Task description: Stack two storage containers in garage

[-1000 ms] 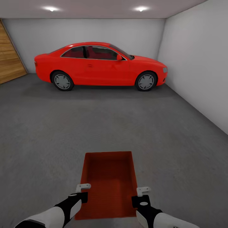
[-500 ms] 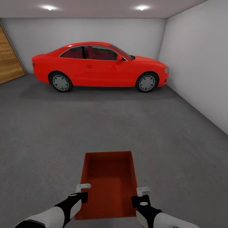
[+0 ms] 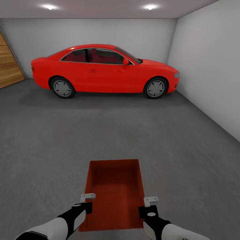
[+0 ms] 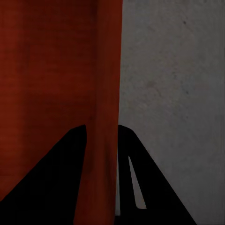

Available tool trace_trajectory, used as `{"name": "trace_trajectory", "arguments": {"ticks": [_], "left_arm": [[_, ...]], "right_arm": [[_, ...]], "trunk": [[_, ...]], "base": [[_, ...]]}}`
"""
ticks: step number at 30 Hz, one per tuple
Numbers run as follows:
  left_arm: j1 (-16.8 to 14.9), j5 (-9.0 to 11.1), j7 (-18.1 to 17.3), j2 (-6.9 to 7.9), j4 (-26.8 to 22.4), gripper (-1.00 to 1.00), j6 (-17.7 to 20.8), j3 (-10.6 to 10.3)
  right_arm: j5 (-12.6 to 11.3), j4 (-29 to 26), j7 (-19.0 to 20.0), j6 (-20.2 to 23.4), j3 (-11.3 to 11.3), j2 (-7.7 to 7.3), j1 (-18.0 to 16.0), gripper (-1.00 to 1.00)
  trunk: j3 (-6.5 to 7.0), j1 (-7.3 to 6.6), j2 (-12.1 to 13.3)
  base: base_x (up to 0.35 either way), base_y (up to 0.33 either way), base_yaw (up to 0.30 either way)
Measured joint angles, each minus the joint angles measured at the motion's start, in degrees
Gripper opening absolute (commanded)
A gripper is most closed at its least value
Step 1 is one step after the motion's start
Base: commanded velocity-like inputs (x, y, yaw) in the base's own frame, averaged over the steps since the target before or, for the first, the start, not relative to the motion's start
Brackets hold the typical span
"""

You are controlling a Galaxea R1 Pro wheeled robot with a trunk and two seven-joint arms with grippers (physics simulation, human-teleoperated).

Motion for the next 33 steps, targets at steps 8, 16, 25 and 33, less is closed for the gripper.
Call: {"name": "trace_trajectory", "arguments": {"ticks": [8, 16, 25, 33], "left_arm": [[0.0, 0.01, 0.0, 0.0, 0.0, -1.0, 0.0, -0.02], [0.0, 0.01, 0.0, 0.0, 0.0, -1.0, 0.0, -0.03], [0.0, 0.04, 0.04, -0.02, -0.01, -1.0, 0.0, -0.06], [0.0, 0.02, 0.02, -0.01, 0.0, -1.0, 0.0, -0.05]], "right_arm": [[0.0, 0.0, 0.0, -0.01, -0.01, 0.0, 0.01, -1.0], [0.0, 0.0, -0.01, -0.01, -0.01, 0.0, 0.01, -1.0], [0.02, 0.0, -0.01, 0.0, -0.02, 0.0, 0.01, -1.0], [0.0, -0.01, -0.01, -0.02, -0.02, 0.0, 0.02, -1.0]], "trunk": [[0.0, 0.0, 0.0], [0.0, 0.0, 0.0], [0.0, 0.0, 0.0], [0.0, 0.0, 0.0]], "base": [[0.32, 0.0, 0.0], [0.32, 0.0, 0.0], [0.32, 0.0, 0.0], [0.32, 0.0, 0.0]]}}
